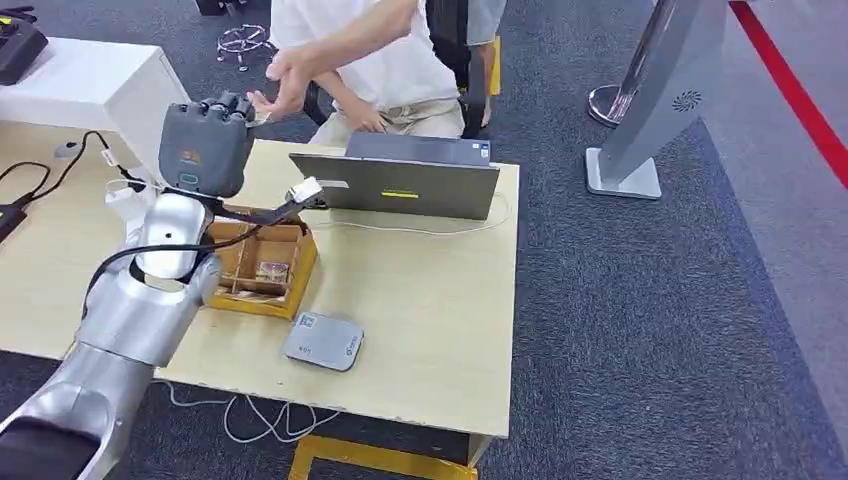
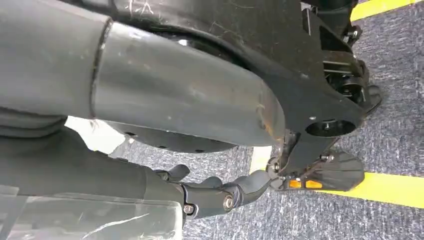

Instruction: Pass the card to the sensor for recognition and then transmit it.

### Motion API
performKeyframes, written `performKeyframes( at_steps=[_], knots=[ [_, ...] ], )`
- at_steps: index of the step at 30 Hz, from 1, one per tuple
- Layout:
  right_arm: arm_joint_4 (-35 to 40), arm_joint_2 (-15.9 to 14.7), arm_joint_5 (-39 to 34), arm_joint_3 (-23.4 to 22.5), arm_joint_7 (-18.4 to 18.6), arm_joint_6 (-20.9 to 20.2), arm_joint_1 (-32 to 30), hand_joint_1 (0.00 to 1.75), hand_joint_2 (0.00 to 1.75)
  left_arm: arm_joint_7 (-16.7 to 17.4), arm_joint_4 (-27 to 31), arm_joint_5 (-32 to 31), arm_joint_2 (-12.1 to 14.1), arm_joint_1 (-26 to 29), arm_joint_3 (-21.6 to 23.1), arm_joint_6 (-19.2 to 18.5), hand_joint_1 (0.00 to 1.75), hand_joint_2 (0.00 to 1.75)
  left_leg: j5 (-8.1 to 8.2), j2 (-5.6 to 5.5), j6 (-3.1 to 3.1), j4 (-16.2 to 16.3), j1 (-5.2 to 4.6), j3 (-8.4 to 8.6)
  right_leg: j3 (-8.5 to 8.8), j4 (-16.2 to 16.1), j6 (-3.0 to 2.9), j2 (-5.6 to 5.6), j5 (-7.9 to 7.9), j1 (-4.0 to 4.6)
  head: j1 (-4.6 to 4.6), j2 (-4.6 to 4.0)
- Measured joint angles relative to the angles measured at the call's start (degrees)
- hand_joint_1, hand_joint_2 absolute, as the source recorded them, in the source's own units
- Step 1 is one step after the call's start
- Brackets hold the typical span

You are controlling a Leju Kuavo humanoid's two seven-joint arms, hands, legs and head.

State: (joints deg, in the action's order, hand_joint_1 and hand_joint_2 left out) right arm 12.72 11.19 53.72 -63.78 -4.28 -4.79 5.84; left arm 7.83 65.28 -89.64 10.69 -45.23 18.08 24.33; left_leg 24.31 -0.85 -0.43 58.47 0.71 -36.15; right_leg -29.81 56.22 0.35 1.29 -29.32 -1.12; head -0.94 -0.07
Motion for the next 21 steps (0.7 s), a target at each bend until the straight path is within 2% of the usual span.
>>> performKeyframes(
  at_steps=[2,3,12,21],
  knots=[
    [0.0,0.0,0.0,0.04,0.0,0.0,0.01,0.0,0.0,0.17,-1.46,0.07,-0.02,-0.66,-0.09,-0.02,1.75,1.75,0.0,-0.01,0.0,0.0,0.0,-0.01,0.0,-0.02,0.02,-0.01,-0.02,0.0,0.02,0.0],
    [-0.02,0.0,-0.02,0.15,0.0,0.0,0.04,0.0,0.0,0.24,-2.29,0.09,-0.04,-0.88,-0.15,-0.02,0.0,1.75,0.01,-0.01,0.0,0.0,-0.01,-0.01,0.0,-0.03,0.02,-0.01,-0.02,-0.01,0.02,0.0],
    [-0.11,0.0,-0.5,0.24,-0.04,0.0,0.07,0.0,0.0,0.72,-5.61,0.15,-0.2,-0.93,-0.37,-1.7,0.0,1.75,0.0,0.0,0.01,0.0,0.0,-0.01,-0.02,-0.03,0.02,-0.01,-0.02,0.0,0.04,0.0],
    [-0.24,0.0,-1.18,0.24,-0.52,0.0,0.04,0.0,0.0,0.11,-5.57,1.95,-1.36,0.59,-0.35,-1.9,0.0,1.75,0.01,0.0,0.01,0.0,-0.01,-0.02,-0.02,-0.03,0.02,-0.01,-0.02,-0.01,0.02,0.0]
  ],
)
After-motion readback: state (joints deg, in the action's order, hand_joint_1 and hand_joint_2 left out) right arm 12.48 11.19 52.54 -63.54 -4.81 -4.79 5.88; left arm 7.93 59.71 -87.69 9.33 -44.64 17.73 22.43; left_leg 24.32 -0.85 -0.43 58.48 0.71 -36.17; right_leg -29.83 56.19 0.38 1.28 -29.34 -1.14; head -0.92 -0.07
